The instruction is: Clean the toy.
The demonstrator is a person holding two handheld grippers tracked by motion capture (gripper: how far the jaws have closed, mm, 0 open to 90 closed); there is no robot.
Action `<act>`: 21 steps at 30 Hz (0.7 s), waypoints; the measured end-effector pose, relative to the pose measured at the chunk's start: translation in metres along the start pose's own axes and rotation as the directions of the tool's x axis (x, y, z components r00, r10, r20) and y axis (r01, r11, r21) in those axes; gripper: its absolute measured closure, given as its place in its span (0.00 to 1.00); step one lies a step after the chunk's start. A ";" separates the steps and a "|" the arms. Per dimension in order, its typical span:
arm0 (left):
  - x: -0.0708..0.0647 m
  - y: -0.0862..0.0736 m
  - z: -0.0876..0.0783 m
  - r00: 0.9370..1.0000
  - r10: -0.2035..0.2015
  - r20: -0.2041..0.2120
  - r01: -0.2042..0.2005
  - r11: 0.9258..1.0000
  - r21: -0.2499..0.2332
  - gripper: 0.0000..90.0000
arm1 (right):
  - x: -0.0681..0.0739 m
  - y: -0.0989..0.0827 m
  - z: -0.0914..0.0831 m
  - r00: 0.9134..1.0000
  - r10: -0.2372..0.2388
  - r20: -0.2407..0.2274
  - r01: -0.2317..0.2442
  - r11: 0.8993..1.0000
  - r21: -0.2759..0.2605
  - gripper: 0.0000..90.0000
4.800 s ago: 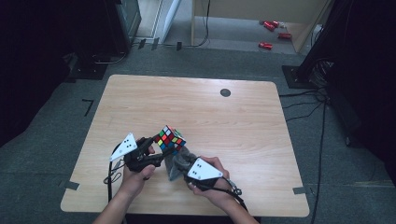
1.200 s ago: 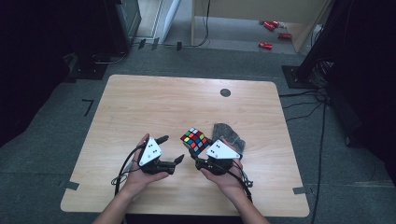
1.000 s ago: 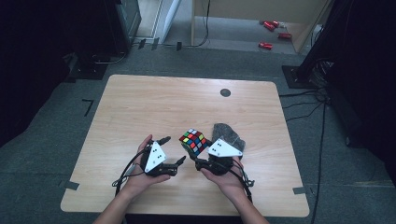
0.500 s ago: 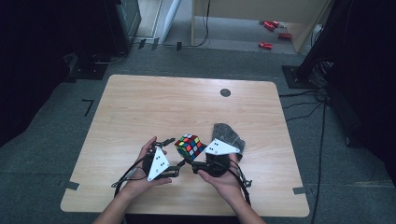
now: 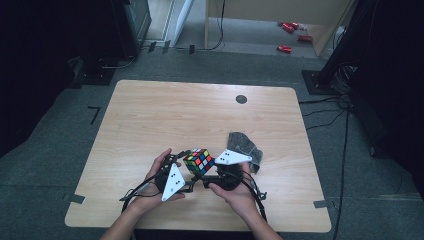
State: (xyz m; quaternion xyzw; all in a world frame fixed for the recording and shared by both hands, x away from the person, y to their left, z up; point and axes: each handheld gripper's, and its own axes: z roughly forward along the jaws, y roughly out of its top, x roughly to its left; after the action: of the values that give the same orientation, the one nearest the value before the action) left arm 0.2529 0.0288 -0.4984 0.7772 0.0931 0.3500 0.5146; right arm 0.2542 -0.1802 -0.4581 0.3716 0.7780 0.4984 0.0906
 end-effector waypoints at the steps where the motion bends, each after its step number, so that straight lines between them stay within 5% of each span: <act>1: -0.002 0.000 0.000 1.000 0.016 -0.001 -0.016 1.000 0.001 0.28 | -0.001 0.000 0.001 1.000 0.015 -0.012 -0.014 1.000 0.012 0.39; 3: -0.003 -0.001 0.000 0.999 0.036 -0.004 -0.036 0.999 -0.001 0.33 | -0.006 0.000 0.003 0.998 0.055 -0.037 -0.053 0.998 0.037 0.38; 8: 0.001 -0.002 0.001 1.000 -0.021 0.005 0.021 1.000 0.010 0.37 | -0.015 0.001 -0.001 0.993 0.107 -0.058 -0.106 0.994 0.022 0.30; 14: 0.017 -0.006 -0.003 0.985 -0.172 0.002 0.171 0.985 0.027 0.38 | -0.026 0.009 -0.018 0.996 0.086 -0.029 -0.088 0.995 -0.050 0.27; 16: 0.020 -0.005 -0.004 0.975 -0.223 0.017 0.222 0.974 0.045 0.38 | -0.032 0.011 -0.024 0.998 0.067 -0.008 -0.067 0.995 -0.080 0.27; 19: 0.027 -0.005 -0.004 0.942 -0.329 0.062 0.325 0.943 0.076 0.38 | -0.038 0.011 -0.031 0.996 0.007 0.088 0.002 0.995 -0.100 0.33; 21: 0.030 -0.004 -0.005 0.926 -0.370 0.082 0.362 0.927 0.095 0.38 | -0.044 0.008 -0.034 0.986 -0.044 0.160 0.061 0.993 -0.098 0.35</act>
State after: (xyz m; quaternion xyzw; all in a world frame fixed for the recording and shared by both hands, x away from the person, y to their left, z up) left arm 0.2731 0.0496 -0.4874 0.7819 0.2248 0.2053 0.5440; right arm 0.2721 -0.2314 -0.4446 0.3839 0.7513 0.5044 0.1837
